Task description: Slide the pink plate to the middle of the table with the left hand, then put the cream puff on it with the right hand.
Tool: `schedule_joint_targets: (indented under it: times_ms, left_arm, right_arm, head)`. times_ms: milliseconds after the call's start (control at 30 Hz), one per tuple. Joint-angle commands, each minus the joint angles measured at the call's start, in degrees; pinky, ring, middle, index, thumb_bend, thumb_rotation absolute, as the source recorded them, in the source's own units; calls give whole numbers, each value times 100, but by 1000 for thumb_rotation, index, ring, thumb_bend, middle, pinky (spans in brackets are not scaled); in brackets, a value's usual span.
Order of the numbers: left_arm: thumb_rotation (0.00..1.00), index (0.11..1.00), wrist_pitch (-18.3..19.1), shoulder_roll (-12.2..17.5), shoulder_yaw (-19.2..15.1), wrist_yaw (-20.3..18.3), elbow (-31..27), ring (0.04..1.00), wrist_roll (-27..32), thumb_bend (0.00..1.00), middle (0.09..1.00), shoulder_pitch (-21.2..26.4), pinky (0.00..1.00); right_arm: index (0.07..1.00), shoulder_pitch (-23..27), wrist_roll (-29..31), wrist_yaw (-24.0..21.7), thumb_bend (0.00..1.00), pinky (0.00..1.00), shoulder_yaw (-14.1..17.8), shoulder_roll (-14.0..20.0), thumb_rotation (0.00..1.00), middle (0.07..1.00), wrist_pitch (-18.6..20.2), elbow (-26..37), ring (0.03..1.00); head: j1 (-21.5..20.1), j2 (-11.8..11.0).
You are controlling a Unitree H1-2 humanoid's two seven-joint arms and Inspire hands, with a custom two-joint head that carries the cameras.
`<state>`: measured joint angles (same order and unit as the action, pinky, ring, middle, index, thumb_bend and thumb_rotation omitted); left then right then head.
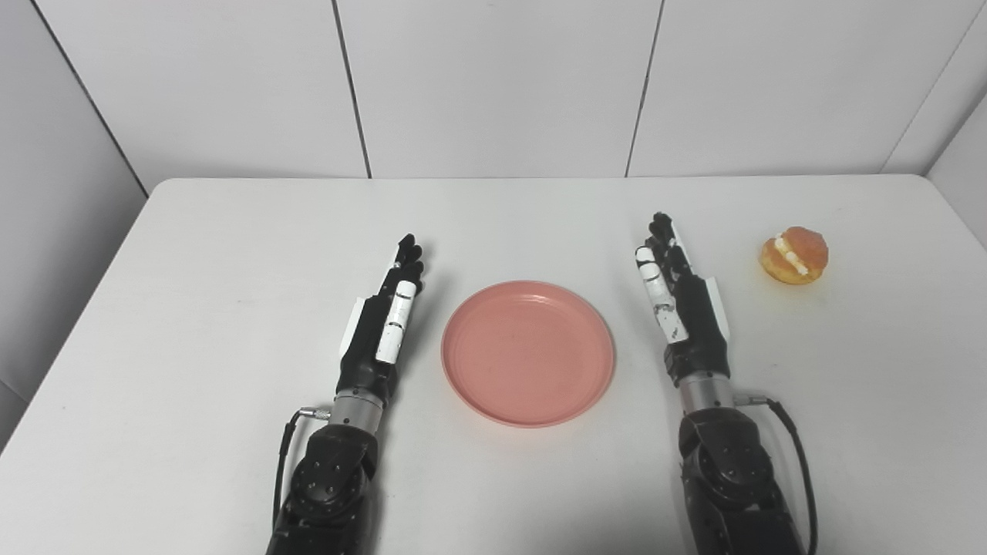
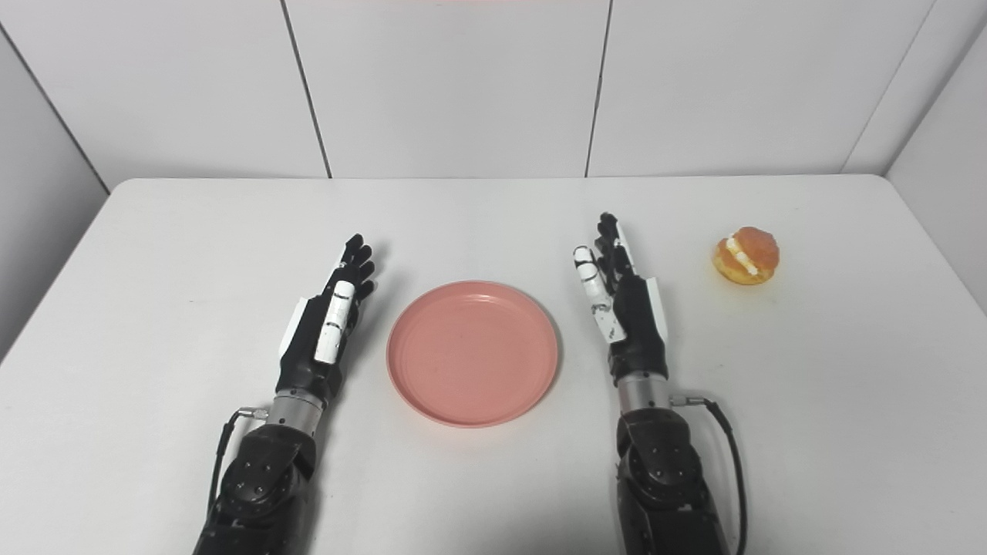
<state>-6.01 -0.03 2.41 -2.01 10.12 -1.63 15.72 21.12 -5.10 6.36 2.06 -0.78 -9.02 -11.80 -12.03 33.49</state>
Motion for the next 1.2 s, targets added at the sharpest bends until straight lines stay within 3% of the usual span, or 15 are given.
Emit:
schedule_joint_targets:
  times_ms: [0,167,300,433,600,700,900,1167]
  left_arm:
    - [1000,980,-71,14,3,58,95,976,-65,514,985,-11,967]
    - [1000,983,-43,-29,-29,-21,96,974,99,503,984,3,964]
    - [1000,980,68,-83,-99,-76,63,970,303,499,978,-1,950]
    - [1000,980,417,-198,-264,-300,-95,969,972,494,980,-20,951]
    - [1000,949,650,-230,-319,-391,-239,942,1319,529,961,-52,929]
    - [1000,935,794,-234,-401,-480,-264,937,1584,532,951,-48,938]
    - [1000,910,1189,-324,-587,-433,-441,919,1983,516,928,-44,927]
    - [1000,900,1249,-261,-603,-470,-438,911,1988,507,913,-29,898]
  right_arm:
    - [941,296,-723,456,597,920,-13,210,829,938,-327,97,936]
    - [916,533,-1323,909,594,857,93,539,724,895,-200,137,889]
    - [910,687,-1652,1078,671,843,150,869,611,891,-78,131,886]
    - [891,841,-1720,1175,682,831,257,1146,532,886,-45,-19,891]
    - [896,941,-1795,1290,684,863,397,1332,510,889,160,-101,896]
    - [899,994,-1843,1354,681,777,457,1439,437,895,294,-150,872]
    - [895,1068,-1970,1261,685,763,508,1719,391,875,778,-60,847]
    - [868,1098,-2040,1278,753,723,664,2011,354,881,1361,-150,844]
  head:
    - [-29,23]
    - [-72,50]
    - [-136,61]
    - [-179,73]
    - [-226,84]
    - [-309,82]
    - [-361,105]
    - [-387,87]
